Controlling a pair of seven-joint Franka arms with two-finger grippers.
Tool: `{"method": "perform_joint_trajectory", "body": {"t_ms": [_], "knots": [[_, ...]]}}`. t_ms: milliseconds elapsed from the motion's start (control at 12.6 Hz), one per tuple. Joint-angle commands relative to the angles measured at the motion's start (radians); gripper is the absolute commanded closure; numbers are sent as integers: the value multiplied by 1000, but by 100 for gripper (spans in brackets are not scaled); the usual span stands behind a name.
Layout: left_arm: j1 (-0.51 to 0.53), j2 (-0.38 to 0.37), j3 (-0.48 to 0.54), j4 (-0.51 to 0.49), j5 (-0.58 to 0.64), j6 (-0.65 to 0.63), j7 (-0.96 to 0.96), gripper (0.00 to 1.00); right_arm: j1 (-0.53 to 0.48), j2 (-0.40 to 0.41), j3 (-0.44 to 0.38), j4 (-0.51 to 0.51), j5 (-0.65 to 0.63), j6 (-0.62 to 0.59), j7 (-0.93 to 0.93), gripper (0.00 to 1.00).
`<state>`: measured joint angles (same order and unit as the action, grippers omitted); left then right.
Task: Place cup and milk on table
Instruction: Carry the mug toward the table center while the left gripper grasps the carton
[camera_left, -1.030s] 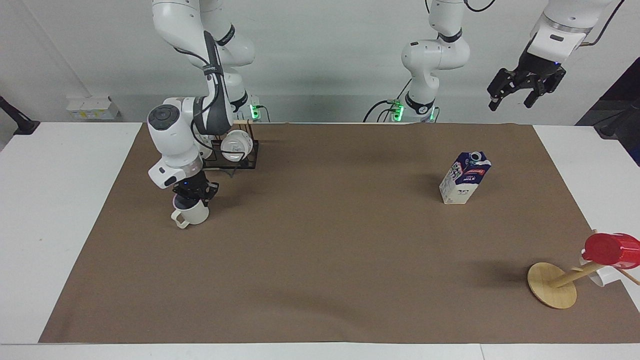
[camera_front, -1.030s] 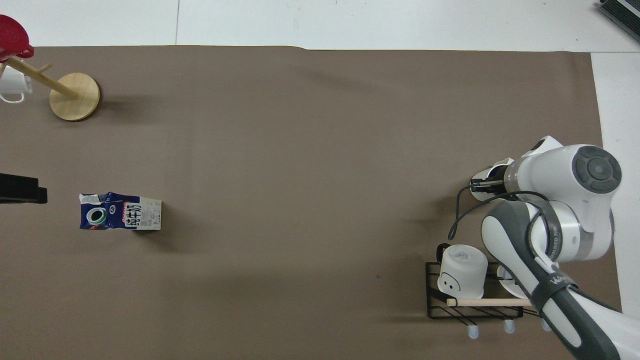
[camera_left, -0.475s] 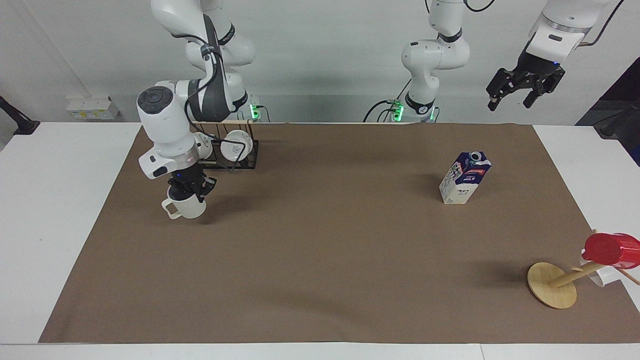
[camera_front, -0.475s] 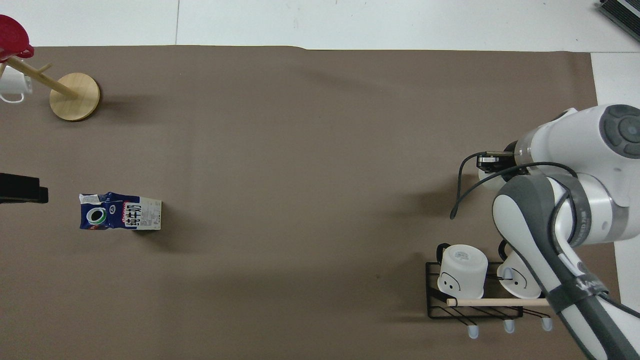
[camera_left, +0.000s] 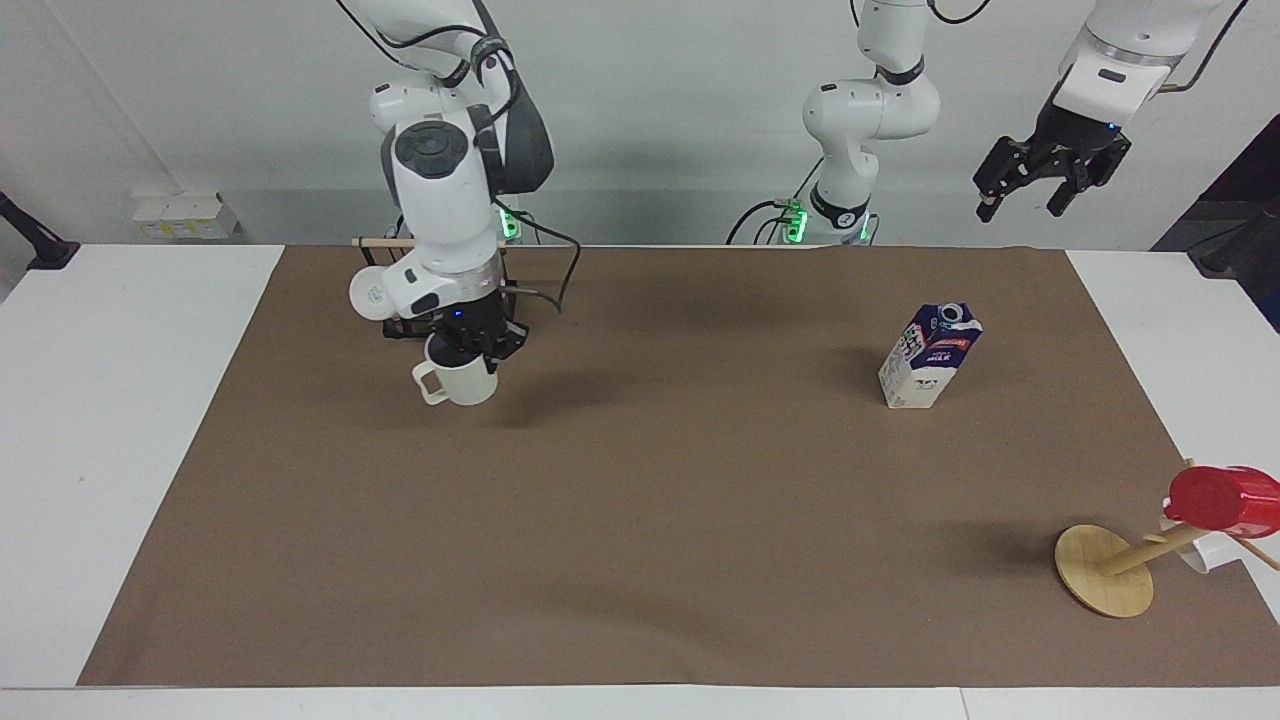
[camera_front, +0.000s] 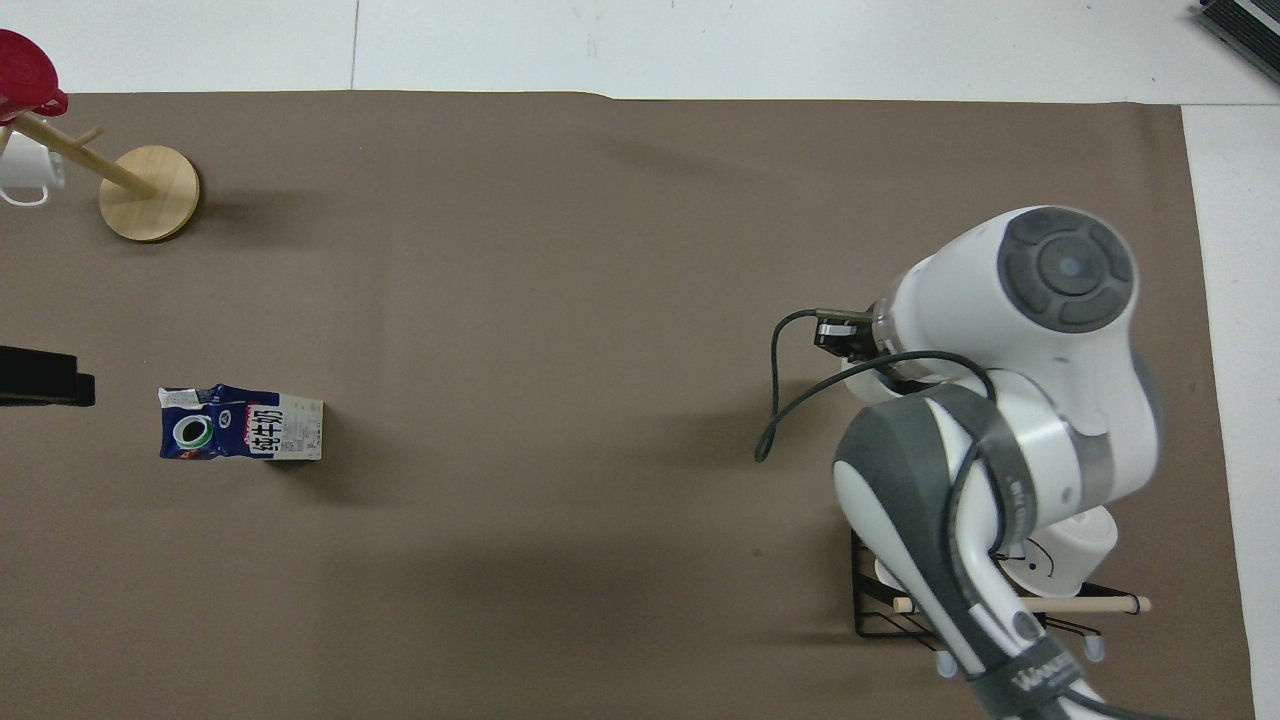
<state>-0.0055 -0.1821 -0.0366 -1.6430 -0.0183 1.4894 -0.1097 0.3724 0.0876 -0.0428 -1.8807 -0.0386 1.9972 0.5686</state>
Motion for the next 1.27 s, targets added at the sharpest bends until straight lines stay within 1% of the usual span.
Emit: {"method": "perform_joint_trajectory", "body": {"t_ms": [0, 158, 317, 396, 634, 792, 950, 1109, 1188], "knots": [[10, -2, -3, 0, -11, -6, -2, 0, 98, 24, 1, 18, -3, 5, 143, 100], [2, 0, -3, 0, -11, 0, -7, 0, 169, 79, 1, 75, -6, 29, 242, 100], [1, 0, -3, 0, -11, -1, -5, 0, 207, 116, 1, 101, -10, 46, 280, 100], [2, -2, -3, 0, -11, -5, -4, 0, 232, 144, 1, 130, -18, 72, 302, 100], [2, -2, -3, -1, -11, -8, -2, 0, 289, 195, 0, 144, -81, 141, 381, 100], [2, -5, -3, -9, -11, -6, 1, 0, 334, 242, 0, 159, -115, 185, 468, 100], [2, -22, -3, -62, -11, -3, 5, 0, 364, 273, 0, 164, -132, 209, 510, 100], [1, -40, -3, -144, -11, 49, 7, 0, 367, 282, 1, 158, -138, 265, 511, 100], [-2, -49, -3, -182, -11, 90, 8, 0, 367, 290, 1, 154, -142, 273, 511, 100]]}}
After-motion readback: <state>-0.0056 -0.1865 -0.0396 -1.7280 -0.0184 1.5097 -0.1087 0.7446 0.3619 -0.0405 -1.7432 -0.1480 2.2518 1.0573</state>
